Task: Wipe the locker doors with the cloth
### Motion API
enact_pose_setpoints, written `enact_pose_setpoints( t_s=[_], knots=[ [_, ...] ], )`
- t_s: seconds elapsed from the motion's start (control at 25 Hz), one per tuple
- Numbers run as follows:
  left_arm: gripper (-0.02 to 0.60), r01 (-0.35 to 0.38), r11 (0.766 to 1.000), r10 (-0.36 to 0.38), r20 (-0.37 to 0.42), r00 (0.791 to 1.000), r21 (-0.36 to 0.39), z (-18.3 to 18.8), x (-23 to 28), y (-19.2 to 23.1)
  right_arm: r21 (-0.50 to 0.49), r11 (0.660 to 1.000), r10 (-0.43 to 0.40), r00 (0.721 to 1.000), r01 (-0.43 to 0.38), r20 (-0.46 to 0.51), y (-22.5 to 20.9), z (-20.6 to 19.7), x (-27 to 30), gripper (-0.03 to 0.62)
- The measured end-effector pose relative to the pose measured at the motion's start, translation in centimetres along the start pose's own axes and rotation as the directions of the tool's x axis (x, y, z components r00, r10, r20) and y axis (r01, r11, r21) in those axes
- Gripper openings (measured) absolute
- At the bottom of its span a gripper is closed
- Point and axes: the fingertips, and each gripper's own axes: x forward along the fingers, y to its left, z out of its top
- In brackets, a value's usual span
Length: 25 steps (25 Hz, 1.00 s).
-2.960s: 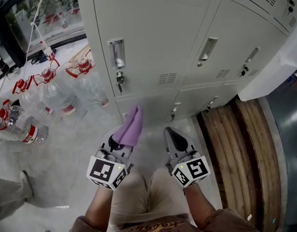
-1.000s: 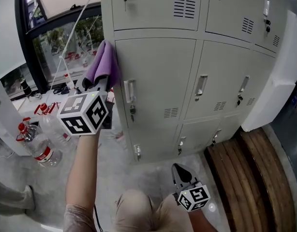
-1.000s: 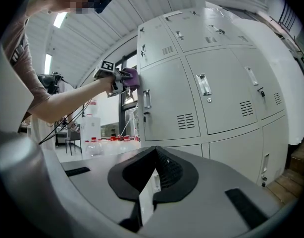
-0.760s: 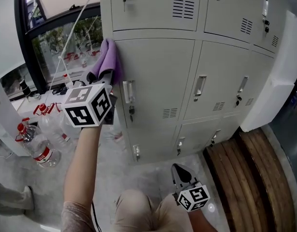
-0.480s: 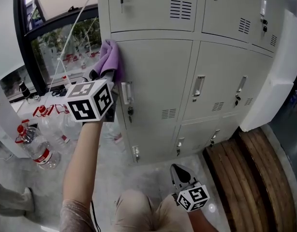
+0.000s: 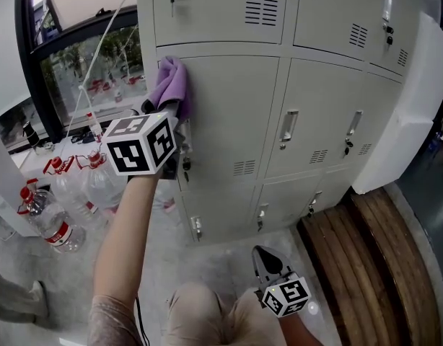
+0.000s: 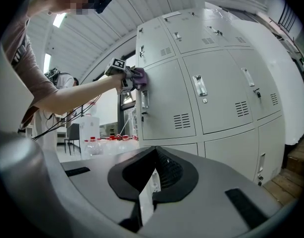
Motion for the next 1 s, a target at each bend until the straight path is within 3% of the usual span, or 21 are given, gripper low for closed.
enact_pose_setpoints(
  t_s=[1.0],
  knots=[
    [0.038, 0.194, 0.981, -0.191, -0.084, 0.978, 0.020, -1.8, 7.7, -12.0, 0.010, 0.998, -0.057, 0.998, 0.057, -0.003, -1.0, -0.8, -1.9, -0.003]
  ],
)
